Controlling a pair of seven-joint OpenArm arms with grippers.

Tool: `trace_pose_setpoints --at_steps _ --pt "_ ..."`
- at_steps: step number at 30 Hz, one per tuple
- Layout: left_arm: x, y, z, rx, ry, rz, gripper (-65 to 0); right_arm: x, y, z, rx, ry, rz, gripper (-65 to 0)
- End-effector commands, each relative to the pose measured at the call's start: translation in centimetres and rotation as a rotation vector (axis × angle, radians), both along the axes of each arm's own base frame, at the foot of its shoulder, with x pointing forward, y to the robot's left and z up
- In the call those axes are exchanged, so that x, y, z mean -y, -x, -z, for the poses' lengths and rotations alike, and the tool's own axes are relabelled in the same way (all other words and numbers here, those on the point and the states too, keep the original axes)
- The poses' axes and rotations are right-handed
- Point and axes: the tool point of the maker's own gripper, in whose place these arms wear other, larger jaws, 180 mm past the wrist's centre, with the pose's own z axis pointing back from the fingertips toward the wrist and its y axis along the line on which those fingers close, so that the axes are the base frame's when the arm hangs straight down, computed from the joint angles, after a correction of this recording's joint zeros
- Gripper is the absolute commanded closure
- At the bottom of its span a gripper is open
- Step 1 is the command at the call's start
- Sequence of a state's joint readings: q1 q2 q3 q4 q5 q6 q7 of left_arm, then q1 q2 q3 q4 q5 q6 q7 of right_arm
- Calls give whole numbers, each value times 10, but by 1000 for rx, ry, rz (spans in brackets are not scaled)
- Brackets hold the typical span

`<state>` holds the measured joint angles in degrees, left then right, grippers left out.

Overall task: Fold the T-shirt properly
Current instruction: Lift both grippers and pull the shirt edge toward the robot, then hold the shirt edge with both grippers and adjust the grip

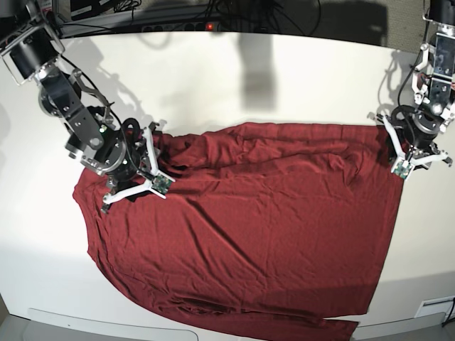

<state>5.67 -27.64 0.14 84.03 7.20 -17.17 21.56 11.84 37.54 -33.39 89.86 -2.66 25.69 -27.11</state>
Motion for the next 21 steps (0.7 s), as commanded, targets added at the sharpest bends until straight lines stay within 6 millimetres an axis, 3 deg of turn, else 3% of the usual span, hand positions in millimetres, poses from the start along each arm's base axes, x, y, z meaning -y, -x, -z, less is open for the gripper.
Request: trace_pose_setpoints --at_steps 1,7,13,17,21 --pt "-4 -11 -19 48 -15 4 -204 0 -5 -15 37 -3 -12 -216" --pt "6 -6 -23 -9 -39 43 -202 0 21 -24 24 58 -40 -216" --pt "22 33 0 -137 -47 147 -201 23 54 -16 -27 159 -63 -216" --pt "17 60 18 -189 -147 211 -201 44 62 -11 -44 239 -58 -216" --pt "26 73 23 -154 -178 302 -201 48 65 -9 -52 250 -54 -216"
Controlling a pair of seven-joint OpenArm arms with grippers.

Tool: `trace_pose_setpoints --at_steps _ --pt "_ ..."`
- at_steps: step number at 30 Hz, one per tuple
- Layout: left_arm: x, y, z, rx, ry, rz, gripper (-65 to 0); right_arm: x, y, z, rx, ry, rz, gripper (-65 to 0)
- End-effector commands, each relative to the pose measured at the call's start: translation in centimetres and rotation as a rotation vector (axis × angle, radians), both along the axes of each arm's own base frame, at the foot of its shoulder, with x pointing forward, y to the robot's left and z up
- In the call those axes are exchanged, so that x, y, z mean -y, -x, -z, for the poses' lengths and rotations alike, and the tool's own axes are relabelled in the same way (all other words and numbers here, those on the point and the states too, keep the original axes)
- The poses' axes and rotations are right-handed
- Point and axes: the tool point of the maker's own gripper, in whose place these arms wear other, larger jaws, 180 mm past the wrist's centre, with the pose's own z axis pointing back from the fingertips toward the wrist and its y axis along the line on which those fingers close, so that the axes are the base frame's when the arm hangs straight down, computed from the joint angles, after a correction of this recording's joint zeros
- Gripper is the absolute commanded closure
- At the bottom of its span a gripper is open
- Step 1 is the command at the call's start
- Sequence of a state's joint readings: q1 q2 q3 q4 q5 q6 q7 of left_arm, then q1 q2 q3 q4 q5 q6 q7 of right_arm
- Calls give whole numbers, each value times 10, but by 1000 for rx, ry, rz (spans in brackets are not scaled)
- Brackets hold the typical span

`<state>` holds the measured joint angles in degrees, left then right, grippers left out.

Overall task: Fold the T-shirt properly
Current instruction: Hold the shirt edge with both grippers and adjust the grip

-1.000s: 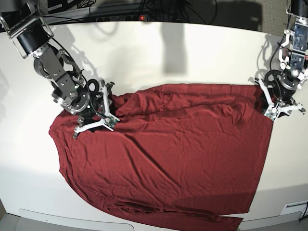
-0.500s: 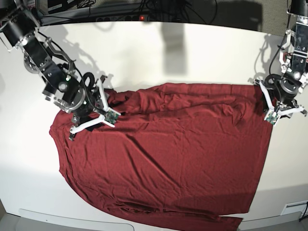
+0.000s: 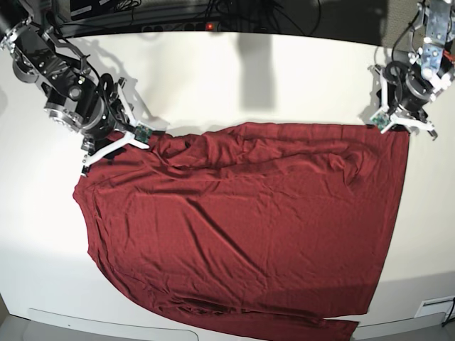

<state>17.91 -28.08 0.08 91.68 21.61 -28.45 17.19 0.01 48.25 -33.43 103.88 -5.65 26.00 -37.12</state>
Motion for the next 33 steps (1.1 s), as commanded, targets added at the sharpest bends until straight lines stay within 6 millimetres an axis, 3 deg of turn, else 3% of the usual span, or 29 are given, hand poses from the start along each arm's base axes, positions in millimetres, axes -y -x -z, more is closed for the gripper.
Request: trace_pose_setpoints --at_steps 1,4,12,16,19,22,26,33 --pt "-3 -3 -7 30 -18 23 -201 3 -10 -12 44 2 -4 -216" --pt "-4 -3 -4 36 -33 49 -201 3 -10 -12 44 2 -3 -216" --pt "-39 -21 26 -25 -62 -30 -201 4 -10 -12 43 7 2 -216" --pt "-47 -17 41 -75 -116 -17 -200 6 -10 -12 39 19 10 -216" --pt "-41 -10 50 -111 -147 32 -144 7 -10 -12 38 21 11 -216" --pt "-26 0 60 -159 -147 97 0 7 -10 -12 38 22 12 -216" --pt "-16 8 68 -196 -152 122 0 10 -9 -11 34 34 20 -216" --pt "-24 13 70 -233 -164 69 0 17 -9 -12 37 68 20 -216"
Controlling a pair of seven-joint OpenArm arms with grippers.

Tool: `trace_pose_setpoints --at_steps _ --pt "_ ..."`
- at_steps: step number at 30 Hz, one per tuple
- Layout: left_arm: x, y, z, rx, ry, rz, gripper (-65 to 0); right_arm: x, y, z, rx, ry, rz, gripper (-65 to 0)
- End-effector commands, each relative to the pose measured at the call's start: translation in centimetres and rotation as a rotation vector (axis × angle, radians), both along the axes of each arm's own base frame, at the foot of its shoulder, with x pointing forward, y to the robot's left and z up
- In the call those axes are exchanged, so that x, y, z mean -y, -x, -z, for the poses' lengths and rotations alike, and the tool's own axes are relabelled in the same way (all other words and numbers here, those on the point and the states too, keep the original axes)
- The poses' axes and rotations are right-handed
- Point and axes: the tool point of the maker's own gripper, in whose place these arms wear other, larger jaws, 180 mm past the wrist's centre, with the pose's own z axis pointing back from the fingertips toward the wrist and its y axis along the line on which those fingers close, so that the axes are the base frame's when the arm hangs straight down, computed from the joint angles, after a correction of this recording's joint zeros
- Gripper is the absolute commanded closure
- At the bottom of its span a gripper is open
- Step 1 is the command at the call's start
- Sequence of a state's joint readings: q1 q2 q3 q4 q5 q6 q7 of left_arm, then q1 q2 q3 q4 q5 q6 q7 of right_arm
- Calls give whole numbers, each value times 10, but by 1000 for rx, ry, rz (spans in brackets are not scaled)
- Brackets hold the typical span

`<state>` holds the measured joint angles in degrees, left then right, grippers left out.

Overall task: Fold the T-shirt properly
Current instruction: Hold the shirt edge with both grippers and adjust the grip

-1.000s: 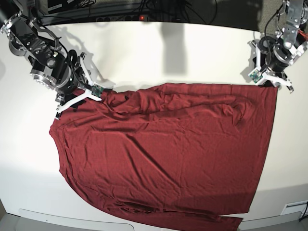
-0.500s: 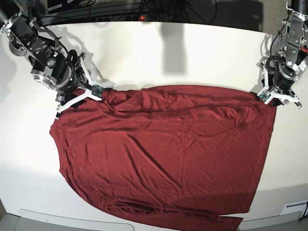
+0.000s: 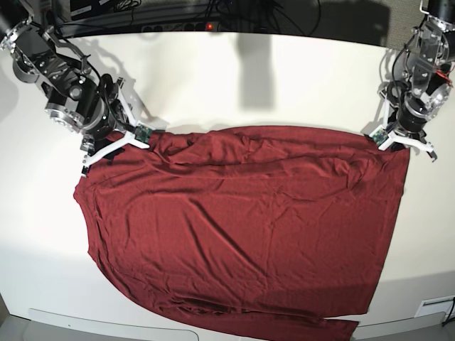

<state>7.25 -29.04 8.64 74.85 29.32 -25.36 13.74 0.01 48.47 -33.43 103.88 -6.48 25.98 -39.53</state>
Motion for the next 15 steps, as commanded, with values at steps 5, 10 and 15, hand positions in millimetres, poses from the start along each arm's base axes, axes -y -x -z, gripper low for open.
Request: trace_pose_setpoints --at_steps 5,10,15 --pt "6 40 17 -171 90 -45 0 22 -1 -10 -16 56 11 -217" --pt "21 37 -1 -134 172 -34 0 30 11 -6 -97 99 -32 -322" --pt "33 27 -16 -91 203 -10 0 29 18 4 -126 66 -23 -371"
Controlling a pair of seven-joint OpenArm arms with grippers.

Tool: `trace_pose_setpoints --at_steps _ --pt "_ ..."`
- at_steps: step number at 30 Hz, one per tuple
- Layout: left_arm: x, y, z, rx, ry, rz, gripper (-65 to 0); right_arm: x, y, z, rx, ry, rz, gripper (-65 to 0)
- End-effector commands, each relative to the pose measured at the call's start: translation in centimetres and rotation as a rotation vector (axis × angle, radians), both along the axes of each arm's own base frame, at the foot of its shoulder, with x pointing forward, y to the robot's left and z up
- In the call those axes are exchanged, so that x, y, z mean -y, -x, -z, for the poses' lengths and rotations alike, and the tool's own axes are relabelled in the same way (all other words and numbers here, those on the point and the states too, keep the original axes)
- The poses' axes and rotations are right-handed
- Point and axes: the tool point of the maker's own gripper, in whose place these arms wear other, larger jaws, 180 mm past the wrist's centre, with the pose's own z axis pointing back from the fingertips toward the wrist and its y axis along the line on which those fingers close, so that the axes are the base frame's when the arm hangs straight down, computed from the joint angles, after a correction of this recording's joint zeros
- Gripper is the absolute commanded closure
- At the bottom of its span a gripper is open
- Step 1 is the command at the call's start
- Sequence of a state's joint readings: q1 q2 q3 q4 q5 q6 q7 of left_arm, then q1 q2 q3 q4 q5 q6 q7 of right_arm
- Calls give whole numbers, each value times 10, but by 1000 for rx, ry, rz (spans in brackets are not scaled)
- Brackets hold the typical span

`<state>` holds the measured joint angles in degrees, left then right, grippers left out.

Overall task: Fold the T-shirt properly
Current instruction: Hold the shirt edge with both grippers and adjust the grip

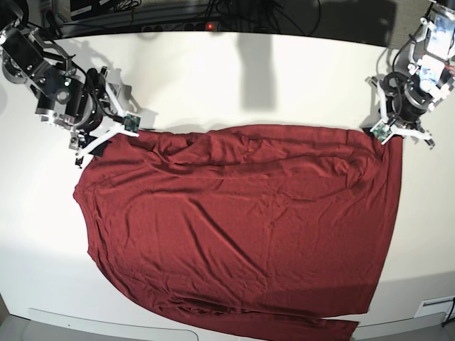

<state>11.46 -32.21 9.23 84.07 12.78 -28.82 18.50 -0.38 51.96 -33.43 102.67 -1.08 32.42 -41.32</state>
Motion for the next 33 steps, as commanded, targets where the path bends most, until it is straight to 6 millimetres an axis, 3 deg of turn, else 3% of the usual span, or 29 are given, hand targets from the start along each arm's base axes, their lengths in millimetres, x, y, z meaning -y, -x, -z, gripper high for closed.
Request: trace_pose_setpoints --at_steps 1,7,17,19,24,27,33 --pt "3 8 2 -36 1 25 0 7 -7 -4 21 2 4 -371" --pt "6 6 0 -29 13 26 0 19 -15 25 40 31 -4 -371" --pt "6 6 0 -29 13 26 0 0 -27 44 39 -12 24 -368" --pt "6 6 0 -29 13 26 0 -3 -29 46 17 -16 12 -333" --pt "6 6 0 -30 12 26 0 -9 -24 51 -36 -19 -27 -170" --pt "6 6 0 -29 13 26 0 -5 -23 51 -44 2 -21 -22" --pt "12 6 -2 -34 72 3 0 7 -22 45 -45 22 -12 0"
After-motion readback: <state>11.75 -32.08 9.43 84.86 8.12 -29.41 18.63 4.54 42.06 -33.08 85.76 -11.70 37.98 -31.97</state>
